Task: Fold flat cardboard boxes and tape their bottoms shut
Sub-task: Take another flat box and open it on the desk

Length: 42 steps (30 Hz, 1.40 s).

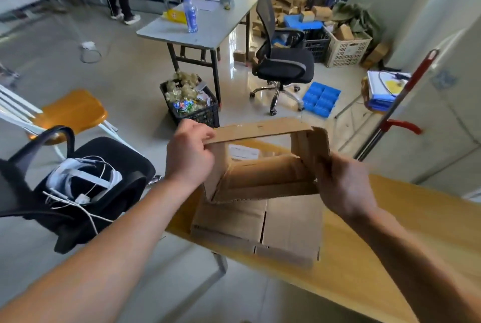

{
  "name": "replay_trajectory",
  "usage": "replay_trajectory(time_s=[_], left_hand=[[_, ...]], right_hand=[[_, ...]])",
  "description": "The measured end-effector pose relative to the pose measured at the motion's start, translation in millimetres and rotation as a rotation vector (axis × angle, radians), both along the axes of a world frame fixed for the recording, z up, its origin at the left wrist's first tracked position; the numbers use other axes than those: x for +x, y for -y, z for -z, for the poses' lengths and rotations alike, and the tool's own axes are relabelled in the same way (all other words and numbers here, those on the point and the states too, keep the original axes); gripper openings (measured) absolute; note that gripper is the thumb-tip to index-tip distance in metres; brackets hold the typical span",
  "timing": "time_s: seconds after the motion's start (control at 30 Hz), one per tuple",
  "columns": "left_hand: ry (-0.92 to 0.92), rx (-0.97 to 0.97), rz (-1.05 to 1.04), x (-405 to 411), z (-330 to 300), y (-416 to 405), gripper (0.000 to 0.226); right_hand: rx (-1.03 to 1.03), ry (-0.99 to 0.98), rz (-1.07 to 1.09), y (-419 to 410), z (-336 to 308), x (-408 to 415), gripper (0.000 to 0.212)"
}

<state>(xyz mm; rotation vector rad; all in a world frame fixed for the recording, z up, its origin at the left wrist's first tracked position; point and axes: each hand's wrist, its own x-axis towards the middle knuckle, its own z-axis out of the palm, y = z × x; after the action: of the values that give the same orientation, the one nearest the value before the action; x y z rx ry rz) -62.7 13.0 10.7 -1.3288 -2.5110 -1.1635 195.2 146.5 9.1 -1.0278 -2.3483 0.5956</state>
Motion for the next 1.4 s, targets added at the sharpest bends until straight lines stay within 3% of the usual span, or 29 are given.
replay_trajectory(time_s=[0.07, 0.13, 0.27, 0.33, 0.47, 0.6, 0.7, 0.77, 0.87, 1.0, 1.1, 1.17, 1.27, 1.33, 1.4], left_hand=[[0.153, 0.093, -0.075, -10.7, -37.6, -22.5, 0.025], [0.390, 0.079, -0.116, -19.9, -55.5, -38.9, 0.021], [0.594, -0.262, -0.094, -9.2, -24.6, -47.5, 0.020], [0.644, -0.253, -0.141, -2.0, -8.2, -47.1, 0.020], [0.506, -0.169, -0.120, 8.0, -7.3, -49.4, 0.048], [0.746, -0.137, 0.183, 15.8, -12.4, -29.3, 0.083], [0.746, -0.242, 0.435, 12.1, -2.6, -4.4, 0.113], [0.650, -0.362, 0.492, 13.8, 8.6, 6.7, 0.121], [0.434, -0.424, 0.464, 20.6, 29.2, 9.5, 0.103], [0.318, -0.388, 0.362, 28.6, 51.4, -1.3, 0.060], [0.350, -0.313, 0.332, 39.0, 69.0, -11.6, 0.036], [0.419, -0.225, 0.257, 46.6, 75.8, -19.8, 0.020], [0.418, -0.192, 0.139, 55.2, 77.9, -32.0, 0.010], [0.398, -0.167, 0.044, 63.0, 75.5, -38.7, 0.016], [0.435, -0.101, -0.001, 77.2, 68.1, -45.9, 0.029]], right_hand=[[-0.069, -0.018, 0.149, -23.3, -43.6, -17.5, 0.026], [-0.163, 0.064, 0.216, -41.7, -72.3, -27.4, 0.010], [-0.405, 0.445, 0.184, -29.0, -56.1, -28.5, 0.018], [-0.384, 0.447, 0.152, -16.4, -36.2, -21.3, 0.029], [-0.340, 0.210, 0.009, -1.0, -20.5, -11.6, 0.039], [-0.448, 0.253, -0.265, 11.8, -17.8, -7.4, 0.070], [-0.438, 0.259, -0.289, 3.0, -4.1, 3.5, 0.047], [-0.342, 0.169, -0.148, 6.7, 15.9, 9.7, 0.031], [-0.339, -0.040, 0.123, 18.5, 40.3, 13.1, 0.030], [-0.347, -0.209, 0.389, 23.1, 50.5, 8.1, 0.051], [-0.248, -0.052, 0.546, 19.5, 54.5, 7.1, 0.087], [-0.363, 0.007, 0.439, 13.6, 59.4, 7.6, 0.100], [-0.706, -0.213, 0.298, 7.4, 66.1, 5.7, 0.071], [-0.676, -0.254, 0.364, 3.7, 67.9, 7.0, 0.045], [-0.590, -0.288, 0.448, -1.0, 65.7, 14.8, 0.033]])
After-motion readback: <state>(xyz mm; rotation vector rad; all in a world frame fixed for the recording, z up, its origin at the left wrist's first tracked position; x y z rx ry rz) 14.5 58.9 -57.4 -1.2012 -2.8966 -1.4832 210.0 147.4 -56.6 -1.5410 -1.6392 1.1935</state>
